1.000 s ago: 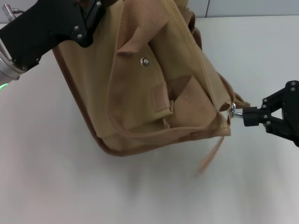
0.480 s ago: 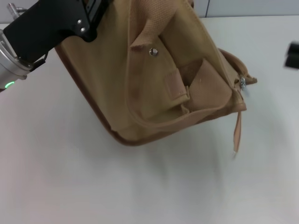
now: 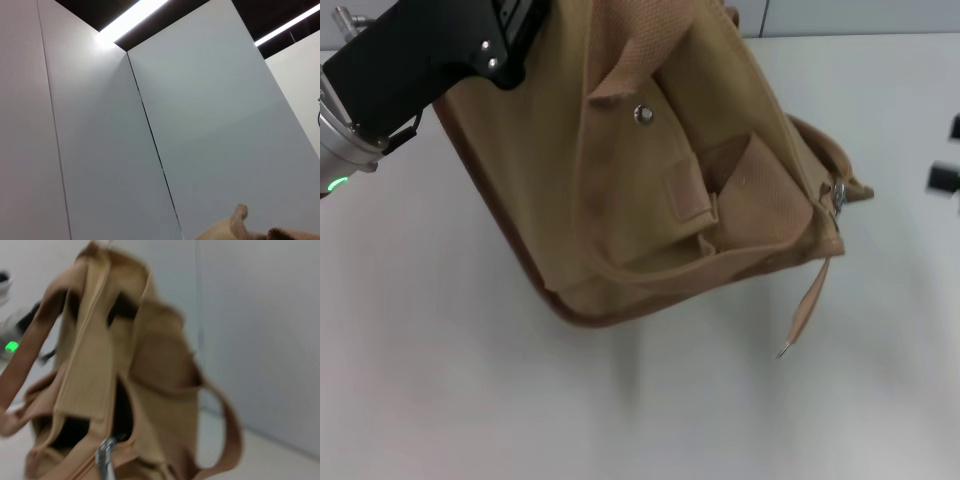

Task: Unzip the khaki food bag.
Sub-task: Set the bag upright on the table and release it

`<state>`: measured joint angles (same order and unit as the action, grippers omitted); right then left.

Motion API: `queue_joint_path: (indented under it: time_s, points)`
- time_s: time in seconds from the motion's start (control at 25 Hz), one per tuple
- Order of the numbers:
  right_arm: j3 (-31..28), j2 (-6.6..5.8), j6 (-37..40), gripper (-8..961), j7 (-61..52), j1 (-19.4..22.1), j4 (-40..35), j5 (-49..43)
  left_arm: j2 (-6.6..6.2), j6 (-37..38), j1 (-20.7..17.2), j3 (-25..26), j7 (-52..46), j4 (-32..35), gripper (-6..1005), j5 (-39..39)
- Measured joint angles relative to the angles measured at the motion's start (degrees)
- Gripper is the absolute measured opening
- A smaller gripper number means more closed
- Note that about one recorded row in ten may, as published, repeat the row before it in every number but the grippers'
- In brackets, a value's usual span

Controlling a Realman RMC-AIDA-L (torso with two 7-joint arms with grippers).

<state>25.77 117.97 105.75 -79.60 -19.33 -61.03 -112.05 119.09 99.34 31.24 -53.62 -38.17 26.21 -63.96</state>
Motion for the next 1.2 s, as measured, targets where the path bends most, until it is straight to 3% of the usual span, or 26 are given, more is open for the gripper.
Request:
queue_joint_path:
  time_s: [0.12,0.44,0.72,1.12,1.2]
  points:
    - [3.85,0.26,0.42,544,0.84,-1.56,1.24,-4.2,0.0,0.59,-0.09,0.0,0.0,-0.02,81,0.02]
    - [10.21,1.56,-3.44,820,0.64,-2.91,1.32,-4.87,0.0,1.68,-0.37,0.01,-0.02,-0.13,82,0.07]
    - [17.68,1.72,-12.75,818,0.65,-4.08,1.86,-2.71,0.0,3.38,-0.63,0.01,-0.12,-0.19,83,0.09]
    - [22.8,1.32,-14.3,815,2.57,-5.66,3.39,0.22,0.0,3.71,-1.1,0.01,-0.22,-0.43,83,0.28]
    - [22.68,1.32,-14.12,762,2.96,-5.67,3.29,0.4,0.0,3.72,-1.1,0.01,-0.1,-1.02,84,0.3]
